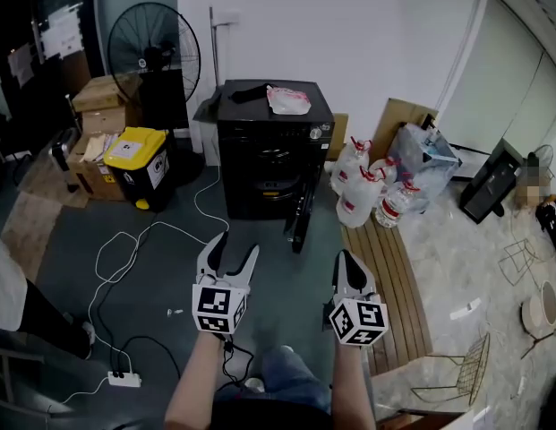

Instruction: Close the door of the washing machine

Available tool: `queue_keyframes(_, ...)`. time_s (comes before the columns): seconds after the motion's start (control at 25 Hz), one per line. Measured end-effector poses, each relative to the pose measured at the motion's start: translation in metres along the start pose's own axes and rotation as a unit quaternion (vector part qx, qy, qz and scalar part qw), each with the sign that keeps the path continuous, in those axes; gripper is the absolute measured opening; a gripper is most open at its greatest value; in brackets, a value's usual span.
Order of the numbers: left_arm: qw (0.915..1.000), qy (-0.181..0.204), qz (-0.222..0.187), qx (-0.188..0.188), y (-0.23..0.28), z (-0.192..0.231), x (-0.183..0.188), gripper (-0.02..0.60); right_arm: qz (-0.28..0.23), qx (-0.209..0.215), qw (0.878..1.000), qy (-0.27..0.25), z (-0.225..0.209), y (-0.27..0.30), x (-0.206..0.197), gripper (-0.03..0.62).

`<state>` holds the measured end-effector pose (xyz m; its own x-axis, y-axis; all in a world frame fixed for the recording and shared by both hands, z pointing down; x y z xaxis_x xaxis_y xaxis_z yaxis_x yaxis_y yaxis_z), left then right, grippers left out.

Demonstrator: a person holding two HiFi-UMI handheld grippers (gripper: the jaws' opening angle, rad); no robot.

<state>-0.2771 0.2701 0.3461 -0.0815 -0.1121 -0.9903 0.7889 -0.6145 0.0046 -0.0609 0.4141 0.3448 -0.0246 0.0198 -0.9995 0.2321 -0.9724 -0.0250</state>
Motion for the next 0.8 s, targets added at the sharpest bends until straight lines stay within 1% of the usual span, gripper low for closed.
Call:
queue_keyframes(0.2,0.9999,-0.008,0.010,0.001,0.034,0.011,-0.012,0.264,0.009,-0.011,1.000,0.006,-0.020,0.029,-0.012,0.011)
queue_keyframes(0.32,0.9999,-0.009,0.011,0.000,0.065,0.024,-0.019,0.264,0.009,-0.009,1.000,0.010,-0.034,0.061,-0.024,0.011)
queue_keyframes(0.4,0.9999,-0.009,0.011,0.006,0.092,0.034,-0.025,0.264,0.010,0.000,1.000,0.009,-0.044,0.090,-0.033,0.011)
queue_keyframes(0.52,0.9997,-0.008,0.012,0.017,0.143,0.052,-0.032,0.264,0.007,0.012,1.000,0.006,-0.070,0.147,-0.043,0.011)
queue_keyframes(0.64,0.9993,-0.010,0.012,0.033,0.205,0.069,-0.037,0.264,0.007,0.018,1.000,0.013,-0.105,0.215,-0.050,0.011)
queue_keyframes(0.8,0.9984,-0.019,0.014,0.051,0.294,0.091,-0.039,0.264,0.019,0.031,0.999,0.010,-0.147,0.309,-0.059,0.011)
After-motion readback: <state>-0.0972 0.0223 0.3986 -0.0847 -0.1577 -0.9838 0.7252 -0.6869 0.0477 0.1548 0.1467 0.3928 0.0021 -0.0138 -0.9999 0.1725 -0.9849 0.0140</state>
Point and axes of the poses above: the fingertips, and each gripper's own axes: y forward along the fingers, z to its left, x out of its top, the point moved 6 cm from there along -y, backward along the fingers, and after that the axes turned 9 degrees about -y, right-handed, at the moved point
